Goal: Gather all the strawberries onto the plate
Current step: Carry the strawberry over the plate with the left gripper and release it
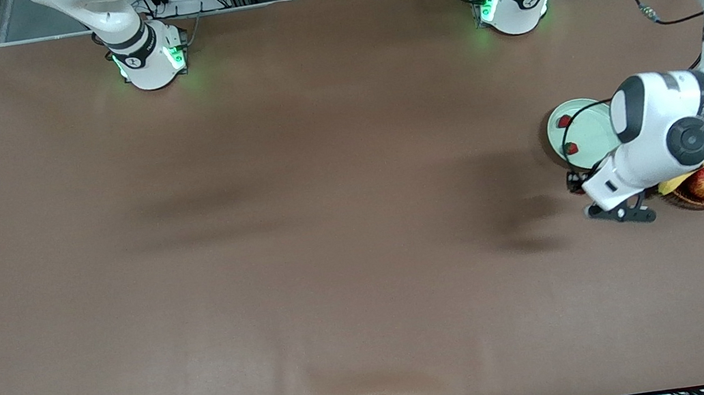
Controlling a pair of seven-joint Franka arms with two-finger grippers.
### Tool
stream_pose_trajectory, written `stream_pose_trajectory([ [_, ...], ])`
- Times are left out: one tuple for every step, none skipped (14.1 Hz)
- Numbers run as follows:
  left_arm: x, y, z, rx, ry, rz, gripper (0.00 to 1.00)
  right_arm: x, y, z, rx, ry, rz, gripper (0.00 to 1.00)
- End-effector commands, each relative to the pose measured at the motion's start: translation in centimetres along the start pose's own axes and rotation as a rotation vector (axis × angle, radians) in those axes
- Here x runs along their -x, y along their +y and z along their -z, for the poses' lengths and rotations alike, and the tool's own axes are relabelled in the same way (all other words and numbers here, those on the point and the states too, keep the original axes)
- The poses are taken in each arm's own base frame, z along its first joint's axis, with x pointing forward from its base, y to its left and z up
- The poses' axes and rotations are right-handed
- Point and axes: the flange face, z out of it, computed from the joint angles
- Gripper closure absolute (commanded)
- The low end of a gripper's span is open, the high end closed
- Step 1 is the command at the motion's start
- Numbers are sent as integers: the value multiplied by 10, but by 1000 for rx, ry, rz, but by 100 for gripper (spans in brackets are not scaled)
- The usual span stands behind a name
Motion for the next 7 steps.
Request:
stream_pose_trajectory([
  [42, -1, -7, -23, -45, -3, 88, -2, -2, 2, -1, 3, -11, 0],
  [52, -13, -15, -14, -63, -10, 86, -2, -2, 1, -1, 1, -11, 0],
  [62, -36, -24, 4, -80, -22, 84, -1, -2, 2, -1, 4, -11, 0],
  [69, -51, -30, 16, -86, -44, 82, -2, -2, 1, -1, 1, -11, 0],
  [73, -59, -30, 20, -87, -62, 82, -1, -2, 2, -1, 4, -11, 0],
  [78, -69, -32, 28, -92, -71, 80, -2, -2, 2, -1, 3, -11, 0],
  [84, -81, -41, 42, -105, -64, 77, -2, -2, 2, -1, 3, -11, 0],
])
